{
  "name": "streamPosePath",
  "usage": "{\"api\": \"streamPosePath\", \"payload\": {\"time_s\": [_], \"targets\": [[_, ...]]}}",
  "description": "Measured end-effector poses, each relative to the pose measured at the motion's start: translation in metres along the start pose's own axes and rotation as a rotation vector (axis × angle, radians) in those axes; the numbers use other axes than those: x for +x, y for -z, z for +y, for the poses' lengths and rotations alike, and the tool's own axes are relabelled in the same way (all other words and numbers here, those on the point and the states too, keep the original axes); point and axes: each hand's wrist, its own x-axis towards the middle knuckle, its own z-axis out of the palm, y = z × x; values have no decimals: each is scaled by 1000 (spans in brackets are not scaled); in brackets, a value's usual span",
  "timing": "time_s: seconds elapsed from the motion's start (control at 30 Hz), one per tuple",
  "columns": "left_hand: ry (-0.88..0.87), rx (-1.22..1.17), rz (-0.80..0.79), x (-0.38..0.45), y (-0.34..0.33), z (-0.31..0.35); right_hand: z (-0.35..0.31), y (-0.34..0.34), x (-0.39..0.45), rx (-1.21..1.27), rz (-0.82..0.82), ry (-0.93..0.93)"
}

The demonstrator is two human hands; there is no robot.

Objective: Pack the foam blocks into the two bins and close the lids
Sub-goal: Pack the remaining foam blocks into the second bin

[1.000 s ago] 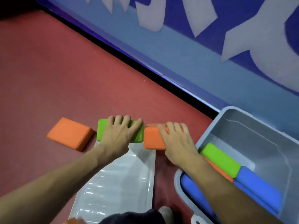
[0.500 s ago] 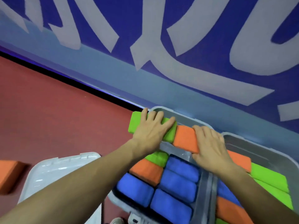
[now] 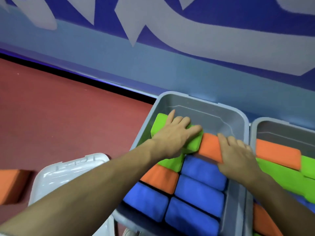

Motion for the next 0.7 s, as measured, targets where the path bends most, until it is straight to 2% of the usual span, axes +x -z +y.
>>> {"api": "streamPosePath", "payload": {"time_s": [0.13, 0.33, 0.6, 0.63, 0.7], "targets": [[97, -168, -59, 4, -63, 6, 0, -46, 15, 127, -50, -24], [222, -294, -267, 16, -116, 1, -13, -91, 42, 164, -129, -76], [175, -322, -321, -7, -111, -10, -24, -68, 55, 84, -345, -124], [146, -336, -325, -23, -105, -14, -28, -62, 52, 33, -333, -111], [73, -358, -251, -74, -90, -34, -46, -47, 45, -50, -195, 2]]}}
